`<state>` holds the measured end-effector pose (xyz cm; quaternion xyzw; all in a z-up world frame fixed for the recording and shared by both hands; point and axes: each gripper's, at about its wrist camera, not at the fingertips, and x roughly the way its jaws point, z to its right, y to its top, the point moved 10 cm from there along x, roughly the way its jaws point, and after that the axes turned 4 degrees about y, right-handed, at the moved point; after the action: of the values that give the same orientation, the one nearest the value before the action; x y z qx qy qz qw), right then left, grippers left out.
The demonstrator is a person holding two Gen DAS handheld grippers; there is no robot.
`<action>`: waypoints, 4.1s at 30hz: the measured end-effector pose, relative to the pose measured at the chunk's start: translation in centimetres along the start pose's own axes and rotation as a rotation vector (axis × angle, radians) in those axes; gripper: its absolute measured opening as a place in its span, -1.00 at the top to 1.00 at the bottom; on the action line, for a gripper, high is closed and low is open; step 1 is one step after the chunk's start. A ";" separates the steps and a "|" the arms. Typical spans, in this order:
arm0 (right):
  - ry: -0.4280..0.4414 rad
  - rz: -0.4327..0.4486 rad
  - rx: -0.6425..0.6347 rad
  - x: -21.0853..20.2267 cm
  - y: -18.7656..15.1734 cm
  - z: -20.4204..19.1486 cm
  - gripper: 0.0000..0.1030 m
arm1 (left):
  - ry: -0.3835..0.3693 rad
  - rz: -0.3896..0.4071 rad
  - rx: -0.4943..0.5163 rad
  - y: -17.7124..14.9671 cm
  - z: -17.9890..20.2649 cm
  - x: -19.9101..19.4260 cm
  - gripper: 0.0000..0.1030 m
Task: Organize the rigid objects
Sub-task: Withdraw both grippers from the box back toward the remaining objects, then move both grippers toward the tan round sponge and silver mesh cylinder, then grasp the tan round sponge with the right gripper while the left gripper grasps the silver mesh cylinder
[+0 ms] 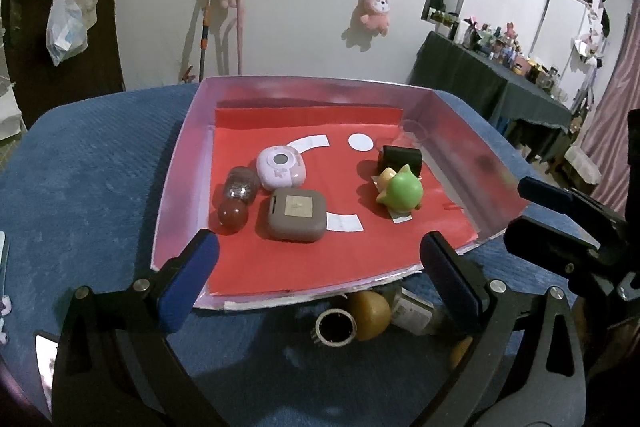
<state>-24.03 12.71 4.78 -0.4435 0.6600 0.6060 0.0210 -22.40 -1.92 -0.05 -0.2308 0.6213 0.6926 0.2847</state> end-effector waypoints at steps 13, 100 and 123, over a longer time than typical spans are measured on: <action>0.017 0.034 0.013 -2.1 -0.9 -1.0 -1.00 | -0.016 0.029 -0.015 -1.4 0.0 -2.7 -1.00; -0.099 -0.073 -0.050 0.0 -12.8 -2.1 -0.11 | 0.011 -0.039 -0.080 -8.0 -1.0 1.4 -0.28; -0.126 -0.076 -0.082 0.2 -12.7 -2.2 0.15 | -0.072 -0.066 -0.099 -7.7 0.1 2.5 0.42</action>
<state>-15.24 12.43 -4.70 -0.4298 0.6145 0.6581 0.0675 -18.99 -1.04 -7.31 -0.2399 0.5675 0.7207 0.3178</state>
